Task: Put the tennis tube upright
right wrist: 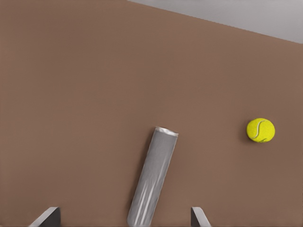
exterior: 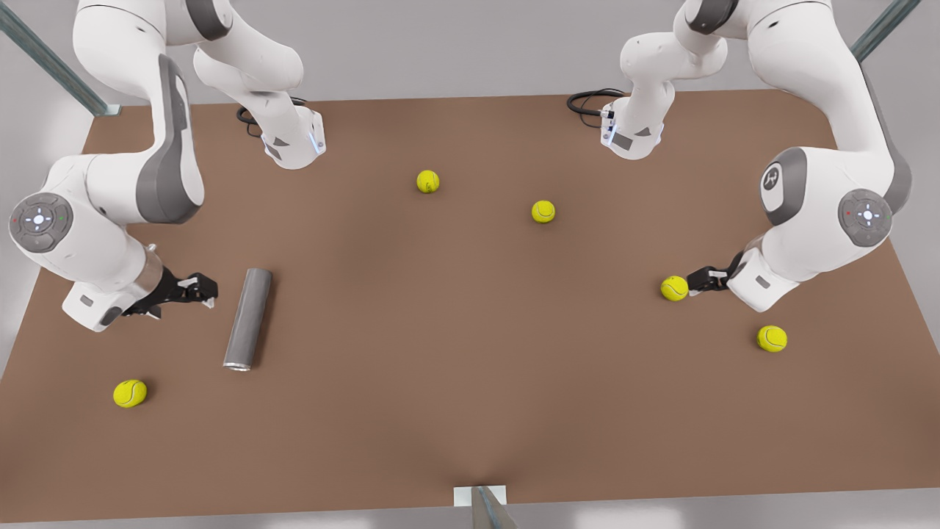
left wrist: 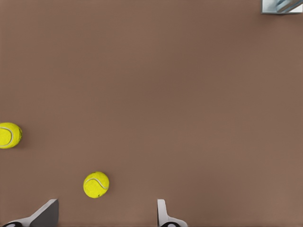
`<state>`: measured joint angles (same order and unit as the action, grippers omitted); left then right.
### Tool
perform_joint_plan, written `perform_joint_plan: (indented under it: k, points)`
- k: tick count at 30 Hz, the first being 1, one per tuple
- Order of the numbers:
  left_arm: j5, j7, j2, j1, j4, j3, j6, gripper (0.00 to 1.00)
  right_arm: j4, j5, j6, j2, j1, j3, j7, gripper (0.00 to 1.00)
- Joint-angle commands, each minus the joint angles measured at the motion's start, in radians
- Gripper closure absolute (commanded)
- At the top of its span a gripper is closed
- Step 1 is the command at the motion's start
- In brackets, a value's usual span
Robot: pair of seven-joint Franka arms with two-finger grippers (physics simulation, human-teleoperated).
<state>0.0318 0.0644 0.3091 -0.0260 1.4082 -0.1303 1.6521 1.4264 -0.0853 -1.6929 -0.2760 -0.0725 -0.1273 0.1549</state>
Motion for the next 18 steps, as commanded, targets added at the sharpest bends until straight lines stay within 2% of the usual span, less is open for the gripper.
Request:
perform_joint_plan:
  k: [1, 6, 9, 10, 14, 18]
  points:
    - [0.0, 0.0, -0.001, 0.0, 0.0, 0.0, -0.001, 0.01, -0.001, -0.001, -0.004, -0.008, -0.001, 0.002, 0.0, 0.0]
    - [0.0, 0.005, -0.008, 0.001, 0.011, 0.001, -0.014, 0.01, 0.017, 0.002, 0.007, -0.075, -0.001, 0.0, 0.0, 0.0]
    - [0.003, 0.015, -0.001, 0.005, 0.09, 0.0, -0.005, 0.01, 0.218, 0.015, -0.023, -0.127, 0.022, -0.003, -0.015, 0.0]
    - [0.011, 0.015, -0.001, 0.005, 0.087, 0.0, -0.003, 0.01, 0.342, 0.047, -0.06, -0.13, 0.079, -0.005, -0.096, 0.0]
    - [0.013, 0.015, -0.002, 0.0, 0.09, -0.002, 0.029, 0.01, 0.411, 0.136, -0.246, -0.236, 0.209, -0.003, -0.291, 0.0]
    - [0.011, 0.014, -0.008, 0.0, 0.084, -0.002, 0.031, 0.01, 0.451, 0.091, -0.358, -0.265, 0.059, 0.02, -0.204, 0.0]
